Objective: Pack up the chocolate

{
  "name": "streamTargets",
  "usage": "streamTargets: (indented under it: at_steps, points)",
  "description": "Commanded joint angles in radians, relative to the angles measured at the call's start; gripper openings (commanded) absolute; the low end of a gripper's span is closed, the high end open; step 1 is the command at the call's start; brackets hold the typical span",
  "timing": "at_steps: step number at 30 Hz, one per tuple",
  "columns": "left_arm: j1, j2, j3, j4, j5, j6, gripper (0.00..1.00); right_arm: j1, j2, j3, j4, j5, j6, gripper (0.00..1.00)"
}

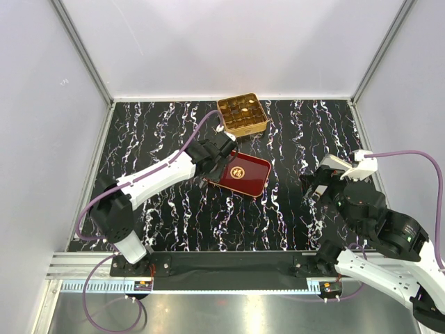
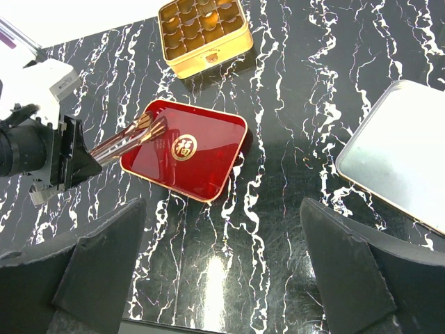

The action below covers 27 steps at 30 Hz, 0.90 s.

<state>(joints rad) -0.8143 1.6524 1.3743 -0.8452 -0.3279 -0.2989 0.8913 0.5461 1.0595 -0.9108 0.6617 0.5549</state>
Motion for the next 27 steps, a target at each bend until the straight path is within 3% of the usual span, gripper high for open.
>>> streamTargets:
  at_steps: [1, 27]
  points:
    - [-0.005, -0.046, 0.054, -0.009, -0.03, -0.011, 0.43, 0.008, -0.003, -0.001, 0.023, 0.007, 0.011, 1.0]
    - [0.04, 0.004, 0.017, 0.018, 0.064, -0.035, 0.43, 0.009, -0.025, 0.002, 0.006, 0.013, 0.014, 1.0]
